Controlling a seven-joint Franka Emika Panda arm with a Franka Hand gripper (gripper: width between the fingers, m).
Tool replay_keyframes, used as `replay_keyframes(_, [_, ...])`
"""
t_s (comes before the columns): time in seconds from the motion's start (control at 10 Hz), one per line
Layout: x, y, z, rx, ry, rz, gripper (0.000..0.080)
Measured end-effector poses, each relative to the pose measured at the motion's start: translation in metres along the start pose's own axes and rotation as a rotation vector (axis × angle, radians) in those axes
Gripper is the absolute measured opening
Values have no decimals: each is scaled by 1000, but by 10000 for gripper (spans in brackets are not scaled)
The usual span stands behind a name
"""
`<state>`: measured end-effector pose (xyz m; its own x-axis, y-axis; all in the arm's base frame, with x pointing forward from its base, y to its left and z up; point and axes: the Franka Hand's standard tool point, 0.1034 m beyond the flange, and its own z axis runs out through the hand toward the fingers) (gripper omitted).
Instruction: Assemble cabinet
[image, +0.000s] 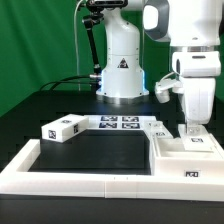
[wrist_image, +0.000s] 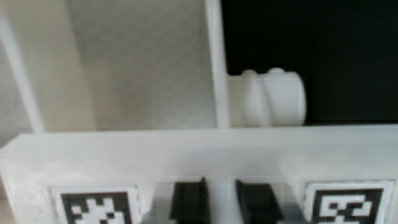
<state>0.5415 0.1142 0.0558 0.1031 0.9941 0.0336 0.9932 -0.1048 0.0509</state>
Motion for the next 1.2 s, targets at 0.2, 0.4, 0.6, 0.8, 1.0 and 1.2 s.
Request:
replay_keyframes(0.2, [0, 15, 1, -5, 2, 8, 70])
replay_keyframes(0.4, [0, 36, 1, -20, 9, 10, 71])
replay_keyframes(0.6, [0, 49, 2, -26, 12, 15, 72])
replay_keyframes(0.8, [0, 49, 2, -19, 9, 15, 73])
replay_keyframes(1.0, [0, 49, 2, -19, 9, 15, 74])
replay_keyframes(1.2, [0, 49, 2, -19, 9, 15, 230])
